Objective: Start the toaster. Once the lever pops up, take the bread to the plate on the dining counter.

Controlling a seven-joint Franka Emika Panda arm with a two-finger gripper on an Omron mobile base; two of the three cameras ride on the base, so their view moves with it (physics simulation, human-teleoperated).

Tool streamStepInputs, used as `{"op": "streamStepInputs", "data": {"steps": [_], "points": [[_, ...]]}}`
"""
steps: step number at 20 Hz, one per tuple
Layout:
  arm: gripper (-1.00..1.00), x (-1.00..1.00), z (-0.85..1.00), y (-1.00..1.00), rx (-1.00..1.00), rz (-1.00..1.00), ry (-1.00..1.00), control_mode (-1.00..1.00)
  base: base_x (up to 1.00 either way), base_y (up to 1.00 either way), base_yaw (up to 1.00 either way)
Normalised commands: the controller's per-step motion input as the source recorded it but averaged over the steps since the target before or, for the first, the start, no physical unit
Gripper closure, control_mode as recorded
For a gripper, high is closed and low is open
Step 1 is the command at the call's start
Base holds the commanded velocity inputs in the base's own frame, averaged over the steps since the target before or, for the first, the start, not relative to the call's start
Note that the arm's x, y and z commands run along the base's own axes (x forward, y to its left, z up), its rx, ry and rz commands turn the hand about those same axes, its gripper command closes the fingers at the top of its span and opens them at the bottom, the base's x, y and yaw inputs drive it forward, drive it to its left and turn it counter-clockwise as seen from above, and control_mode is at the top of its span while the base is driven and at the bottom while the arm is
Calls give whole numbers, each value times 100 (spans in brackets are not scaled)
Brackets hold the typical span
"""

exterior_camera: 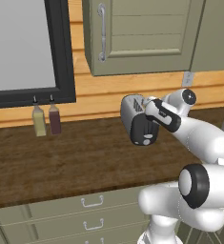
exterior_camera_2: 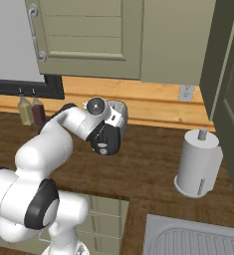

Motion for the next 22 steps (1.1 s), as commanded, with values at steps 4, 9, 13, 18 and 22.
{"op": "streamStepInputs", "data": {"steps": [4,9,13,18,22], "points": [[-100,0,0,0,0,0,0,-100,0,0,0],[-100,0,0,0,0,0,0,-100,0,0,0],[-100,0,0,0,0,0,0,-100,0,0,0],[-100,0,0,0,0,0,0,-100,0,0,0],[-100,0,0,0,0,0,0,-100,0,0,0]]}}
